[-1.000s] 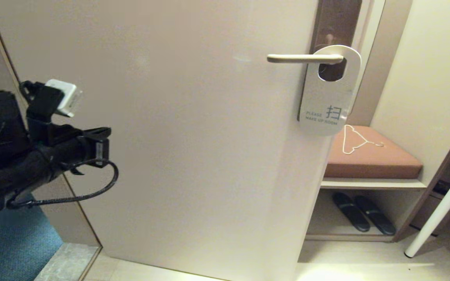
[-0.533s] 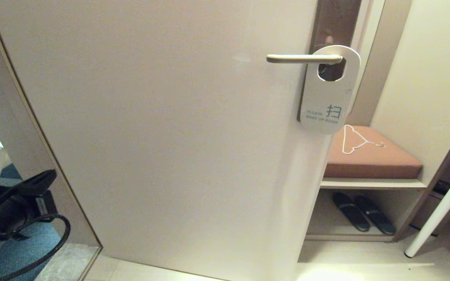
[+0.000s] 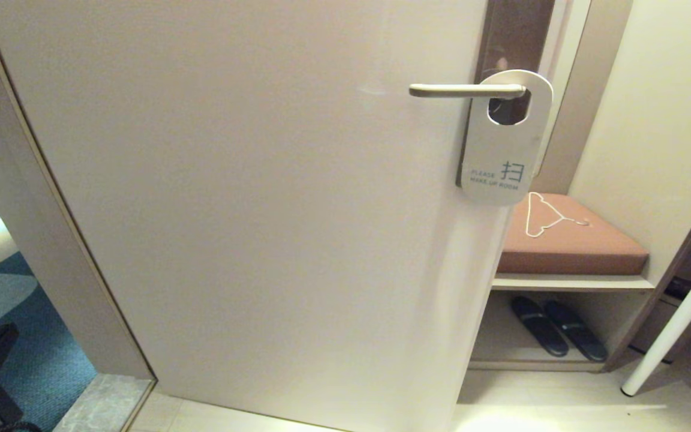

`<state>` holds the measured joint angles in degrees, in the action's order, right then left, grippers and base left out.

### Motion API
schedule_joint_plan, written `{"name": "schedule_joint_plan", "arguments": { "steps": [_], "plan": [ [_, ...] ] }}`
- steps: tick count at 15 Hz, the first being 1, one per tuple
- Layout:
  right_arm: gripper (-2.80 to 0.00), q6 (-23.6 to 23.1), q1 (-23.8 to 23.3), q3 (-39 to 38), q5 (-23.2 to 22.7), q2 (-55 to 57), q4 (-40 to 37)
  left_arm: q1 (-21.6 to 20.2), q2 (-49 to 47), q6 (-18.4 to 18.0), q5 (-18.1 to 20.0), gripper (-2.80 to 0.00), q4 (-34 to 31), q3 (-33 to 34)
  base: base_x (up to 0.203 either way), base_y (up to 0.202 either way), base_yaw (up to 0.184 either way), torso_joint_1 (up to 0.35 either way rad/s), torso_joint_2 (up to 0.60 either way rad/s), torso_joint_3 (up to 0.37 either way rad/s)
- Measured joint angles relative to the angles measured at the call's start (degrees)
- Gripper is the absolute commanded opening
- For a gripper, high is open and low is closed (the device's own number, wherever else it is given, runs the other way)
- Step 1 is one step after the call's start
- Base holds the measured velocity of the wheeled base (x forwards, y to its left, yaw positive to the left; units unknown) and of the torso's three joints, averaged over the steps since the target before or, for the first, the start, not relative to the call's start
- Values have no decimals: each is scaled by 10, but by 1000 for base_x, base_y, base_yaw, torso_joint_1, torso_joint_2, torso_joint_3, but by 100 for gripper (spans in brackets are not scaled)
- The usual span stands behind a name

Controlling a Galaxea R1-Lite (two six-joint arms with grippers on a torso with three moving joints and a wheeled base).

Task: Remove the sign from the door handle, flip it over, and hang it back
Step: Take down the sign

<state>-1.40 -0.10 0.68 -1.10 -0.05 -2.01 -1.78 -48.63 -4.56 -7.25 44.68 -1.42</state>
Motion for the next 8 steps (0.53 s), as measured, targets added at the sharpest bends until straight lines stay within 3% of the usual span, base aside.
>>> {"name": "schedule_joint_plan", "arguments": {
  "steps": [2,8],
  "plan": [
    [-280,1,0,0,0,0,0,0,67,-3,3,-280,-53,7,0,0,0,0,0,0],
    [-280,1,0,0,-1,0,0,4,300,-38,33,-280,-296,12,0,0,0,0,0,0]
  ]
}}
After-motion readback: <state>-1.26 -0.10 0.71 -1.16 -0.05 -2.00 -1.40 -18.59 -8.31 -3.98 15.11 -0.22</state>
